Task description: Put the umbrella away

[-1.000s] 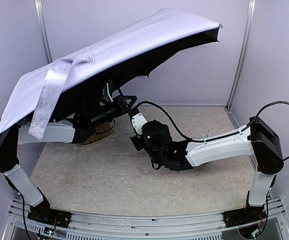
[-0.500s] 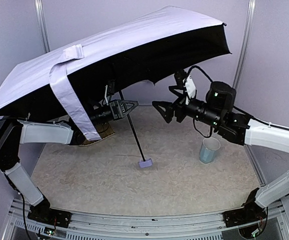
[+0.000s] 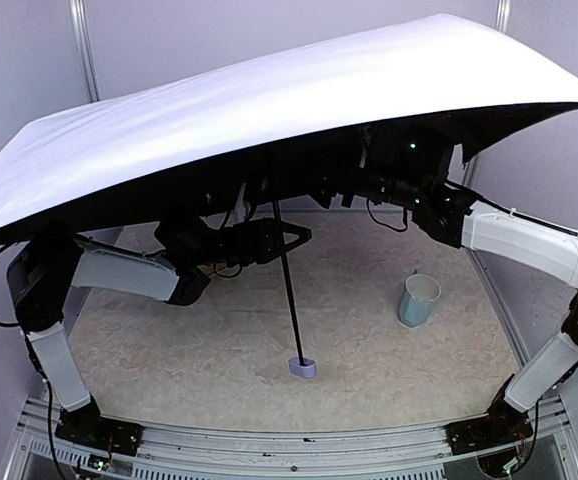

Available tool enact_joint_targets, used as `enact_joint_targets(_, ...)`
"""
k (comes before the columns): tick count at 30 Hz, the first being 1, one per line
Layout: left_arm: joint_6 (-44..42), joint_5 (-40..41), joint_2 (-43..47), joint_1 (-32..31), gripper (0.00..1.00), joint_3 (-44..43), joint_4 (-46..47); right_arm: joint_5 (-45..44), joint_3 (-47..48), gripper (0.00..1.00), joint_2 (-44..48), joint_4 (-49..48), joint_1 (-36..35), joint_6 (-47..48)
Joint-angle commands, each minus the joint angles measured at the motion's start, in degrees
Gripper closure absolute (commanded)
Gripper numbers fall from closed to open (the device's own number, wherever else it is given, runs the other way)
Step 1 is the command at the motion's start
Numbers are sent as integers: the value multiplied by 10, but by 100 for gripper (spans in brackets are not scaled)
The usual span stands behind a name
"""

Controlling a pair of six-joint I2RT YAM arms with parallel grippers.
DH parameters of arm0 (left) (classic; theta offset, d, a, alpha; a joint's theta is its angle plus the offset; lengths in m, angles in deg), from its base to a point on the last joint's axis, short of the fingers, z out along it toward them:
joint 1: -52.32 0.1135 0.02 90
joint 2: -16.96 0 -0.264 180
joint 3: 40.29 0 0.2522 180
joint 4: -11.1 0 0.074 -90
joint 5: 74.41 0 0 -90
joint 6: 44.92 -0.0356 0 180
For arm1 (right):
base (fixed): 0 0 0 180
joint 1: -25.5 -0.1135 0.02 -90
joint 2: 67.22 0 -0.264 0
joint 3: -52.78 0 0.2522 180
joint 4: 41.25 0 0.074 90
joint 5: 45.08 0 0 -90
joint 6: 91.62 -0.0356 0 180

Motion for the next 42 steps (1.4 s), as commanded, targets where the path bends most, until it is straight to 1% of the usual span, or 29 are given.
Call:
enact_joint_targets(1,-31,-29,4,-18,100,-27,31,51,38,9,-41,-45,4,-68)
enact_joint_targets(3,-45,-28,4,-21,100,-29,12,73,44,11,-58,-70,4,-90)
enact_joint_targets(5,-46,-29,1,-21,100,-28,14,84,51,13,-71,-91,4,-110)
enact_joint_targets(8,-45,-35,-3,-22,100,-31,14,99,58,18,-90,-120,4,-149)
enact_joint_targets(10,-43,-39,-8,-23,100,-33,15,120,60,24,-102,-149,4,-171)
enact_joint_targets(11,-43,-39,-10,-23,100,-34,15,128,61,29,-109,-159,3,-182)
enact_joint_targets(13,-43,-43,-14,-23,100,-36,14,132,61,44,-118,-170,3,-198)
enact_joint_targets(14,-44,-44,-16,-23,100,-38,10,134,59,49,-122,-176,3,-204)
enact_joint_targets(16,-43,-48,-21,-23,100,-44,5,142,55,52,-126,-193,3,-216)
enact_joint_targets(18,-46,-52,-25,-23,100,-48,-4,146,52,63,-129,-205,3,-225)
enact_joint_targets(20,-53,-52,-26,-23,100,-51,-19,138,51,81,-127,-205,3,-227)
enact_joint_targets(21,-59,-52,-25,-23,100,-52,-25,133,49,92,-125,-204,3,-225)
enact_joint_targets(22,-63,-51,-24,-22,100,-50,-29,126,47,100,-121,-204,3,-224)
enact_joint_targets(23,-68,-47,-22,-21,100,-48,-33,116,42,100,-117,-204,4,-225)
enact_joint_targets(24,-75,-36,-20,-20,96,-43,-39,102,36,100,-110,-204,4,-227)
enact_joint_targets(26,-91,5,-13,-16,61,-23,-62,65,24,100,-94,-207,6,-232)
enact_joint_targets(27,-105,33,-8,-13,47,-9,-74,42,17,100,-85,-207,6,-232)
enact_joint_targets(28,-120,60,-4,-12,40,10,-85,19,11,100,-75,-208,6,-232)
enact_joint_targets(29,-131,81,3,-12,36,38,-85,-4,6,100,-66,-205,6,-230)
enact_joint_targets(33,-192,182,28,-38,30,120,-82,-116,-20,100,-28,-190,4,-223)
enact_joint_targets(35,-240,254,40,-59,29,140,-113,-170,-31,100,-13,-177,2,-219)
enact_joint_targets(37,-284,315,45,-76,29,148,-150,-202,-46,100,-3,-185,0,-223)
enact_joint_targets(39,-316,370,44,-88,32,144,-184,-213,-48,100,0,-183,-1,-225)
enact_joint_targets(41,-336,389,38,-91,38,137,-211,-214,-41,100,0,-170,-2,-222)
enact_joint_targets(42,-338,391,34,-91,43,134,-218,-212,-38,100,-1,-165,-2,-220)
